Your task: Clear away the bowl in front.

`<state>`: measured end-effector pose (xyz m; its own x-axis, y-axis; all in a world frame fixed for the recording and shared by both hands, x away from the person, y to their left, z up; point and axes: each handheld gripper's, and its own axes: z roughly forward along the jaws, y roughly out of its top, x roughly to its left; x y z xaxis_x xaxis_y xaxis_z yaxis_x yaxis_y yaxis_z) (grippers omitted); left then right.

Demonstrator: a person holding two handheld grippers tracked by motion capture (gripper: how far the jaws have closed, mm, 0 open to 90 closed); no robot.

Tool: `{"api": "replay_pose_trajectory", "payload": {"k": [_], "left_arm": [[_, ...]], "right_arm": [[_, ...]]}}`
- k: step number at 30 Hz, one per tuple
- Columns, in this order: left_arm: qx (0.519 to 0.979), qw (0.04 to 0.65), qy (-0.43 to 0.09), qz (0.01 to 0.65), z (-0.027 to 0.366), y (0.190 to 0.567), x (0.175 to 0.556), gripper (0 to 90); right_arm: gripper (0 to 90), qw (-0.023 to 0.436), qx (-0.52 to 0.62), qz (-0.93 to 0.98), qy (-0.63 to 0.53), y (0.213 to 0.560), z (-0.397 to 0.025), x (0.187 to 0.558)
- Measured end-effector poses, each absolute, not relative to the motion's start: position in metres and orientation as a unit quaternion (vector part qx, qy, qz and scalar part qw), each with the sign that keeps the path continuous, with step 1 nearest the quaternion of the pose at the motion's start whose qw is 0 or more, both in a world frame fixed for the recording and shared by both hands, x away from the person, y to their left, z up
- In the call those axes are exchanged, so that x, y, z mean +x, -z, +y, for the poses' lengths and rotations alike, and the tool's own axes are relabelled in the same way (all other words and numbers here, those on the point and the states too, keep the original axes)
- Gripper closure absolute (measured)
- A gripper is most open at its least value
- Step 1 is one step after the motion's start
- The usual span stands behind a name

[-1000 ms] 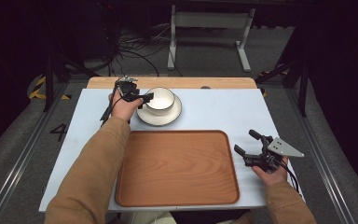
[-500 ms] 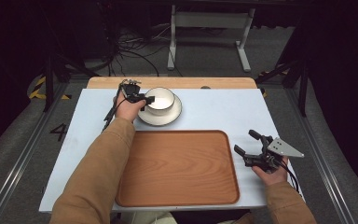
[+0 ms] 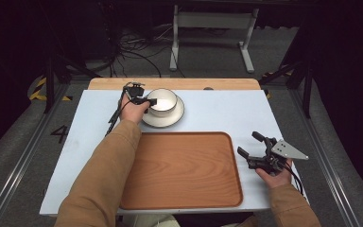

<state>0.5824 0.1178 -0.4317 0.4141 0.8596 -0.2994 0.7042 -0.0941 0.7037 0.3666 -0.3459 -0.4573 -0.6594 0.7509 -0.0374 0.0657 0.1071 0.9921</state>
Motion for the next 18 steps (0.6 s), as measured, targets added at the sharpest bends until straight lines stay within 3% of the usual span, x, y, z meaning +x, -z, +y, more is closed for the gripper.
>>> {"api": "replay_pose_trajectory", "payload": {"k": [18], "left_arm": [[0.722,0.404,-0.116,0.549,0.1115,0.432,0.5837,75.8]], "right_arm": [[12.5,0.287,0.294,0.687,-0.599,0.4574,-0.3458,0.3662]]}}
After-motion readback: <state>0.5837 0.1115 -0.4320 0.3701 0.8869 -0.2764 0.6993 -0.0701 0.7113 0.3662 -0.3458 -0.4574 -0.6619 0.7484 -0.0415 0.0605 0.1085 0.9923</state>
